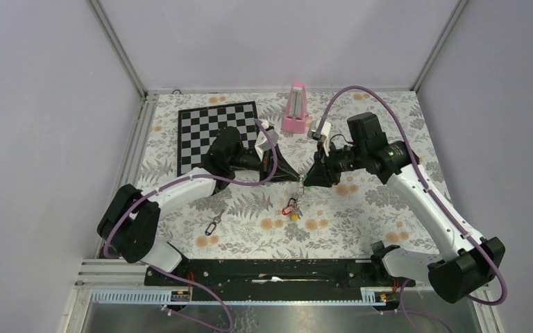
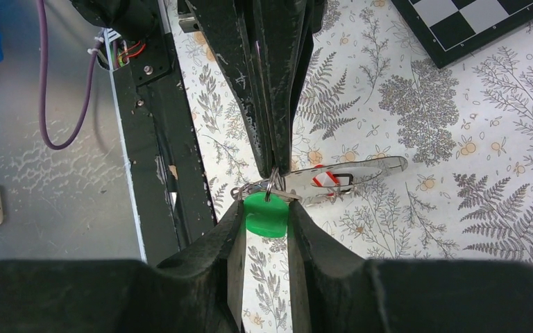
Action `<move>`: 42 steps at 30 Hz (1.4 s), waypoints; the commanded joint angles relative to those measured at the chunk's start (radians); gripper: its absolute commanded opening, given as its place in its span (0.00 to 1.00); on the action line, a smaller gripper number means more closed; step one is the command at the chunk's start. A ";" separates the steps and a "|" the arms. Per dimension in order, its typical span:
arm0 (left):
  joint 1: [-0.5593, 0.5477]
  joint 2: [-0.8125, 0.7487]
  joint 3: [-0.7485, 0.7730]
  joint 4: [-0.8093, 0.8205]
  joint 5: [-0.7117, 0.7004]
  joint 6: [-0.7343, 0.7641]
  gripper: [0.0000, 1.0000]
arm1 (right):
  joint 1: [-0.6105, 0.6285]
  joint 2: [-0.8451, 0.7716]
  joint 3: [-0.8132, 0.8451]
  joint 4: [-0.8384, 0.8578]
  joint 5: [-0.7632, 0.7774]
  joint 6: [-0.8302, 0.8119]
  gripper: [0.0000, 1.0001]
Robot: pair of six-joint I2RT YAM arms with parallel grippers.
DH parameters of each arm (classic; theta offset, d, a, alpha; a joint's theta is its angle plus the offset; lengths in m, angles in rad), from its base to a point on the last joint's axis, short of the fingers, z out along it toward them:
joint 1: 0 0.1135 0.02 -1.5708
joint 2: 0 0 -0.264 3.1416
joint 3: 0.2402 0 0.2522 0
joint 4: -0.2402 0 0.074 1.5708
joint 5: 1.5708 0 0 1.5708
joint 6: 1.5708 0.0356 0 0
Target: Put the keys on the keyring
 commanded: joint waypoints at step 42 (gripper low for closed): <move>-0.003 -0.062 -0.009 0.001 0.001 0.024 0.00 | -0.101 -0.121 -0.153 0.388 -0.126 0.245 0.37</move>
